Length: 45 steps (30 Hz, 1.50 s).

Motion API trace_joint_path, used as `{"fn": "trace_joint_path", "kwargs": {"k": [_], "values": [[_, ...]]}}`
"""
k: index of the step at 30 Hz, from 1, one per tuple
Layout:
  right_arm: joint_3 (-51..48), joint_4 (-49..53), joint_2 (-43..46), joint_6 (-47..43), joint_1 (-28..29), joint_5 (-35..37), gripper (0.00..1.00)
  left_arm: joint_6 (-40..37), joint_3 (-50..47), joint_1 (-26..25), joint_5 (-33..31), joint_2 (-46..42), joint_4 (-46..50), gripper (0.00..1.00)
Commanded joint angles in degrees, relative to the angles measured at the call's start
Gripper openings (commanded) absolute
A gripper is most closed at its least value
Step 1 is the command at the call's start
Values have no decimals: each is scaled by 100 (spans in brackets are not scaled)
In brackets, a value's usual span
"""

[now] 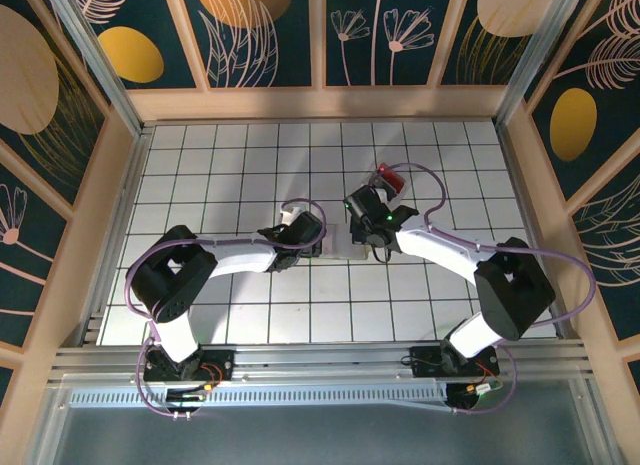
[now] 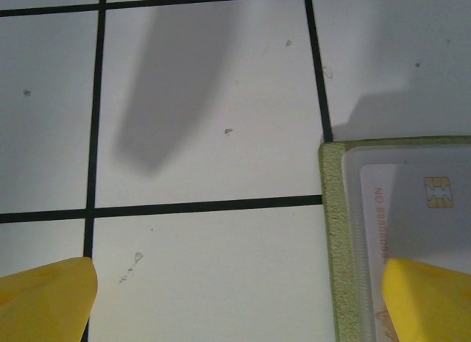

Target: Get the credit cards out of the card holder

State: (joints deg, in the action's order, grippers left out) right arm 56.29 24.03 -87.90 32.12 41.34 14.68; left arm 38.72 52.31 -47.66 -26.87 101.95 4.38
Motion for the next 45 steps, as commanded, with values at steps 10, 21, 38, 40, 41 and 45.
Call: {"fn": "trace_joint_path", "kwargs": {"k": [10,21,38,40,41,45], "values": [[141,-1170,-755,327,-25,-1726,16,1007,-371,-25,-173,-175,356,99],[62,-1653,-1252,453,-75,-2257,23,971,-375,-27,63,-80,353,99],[-125,-2250,-1440,643,-197,-3087,19,1087,-520,-31,202,-203,419,99],[-188,-2402,-1363,698,-214,-3283,19,1114,-588,-24,189,-277,440,99],[-217,-2480,-1329,729,-214,-3387,18,1124,-613,-31,163,-318,490,99],[-307,-2690,-1219,832,-246,-3656,18,1207,-703,-29,95,-534,647,99]]}}
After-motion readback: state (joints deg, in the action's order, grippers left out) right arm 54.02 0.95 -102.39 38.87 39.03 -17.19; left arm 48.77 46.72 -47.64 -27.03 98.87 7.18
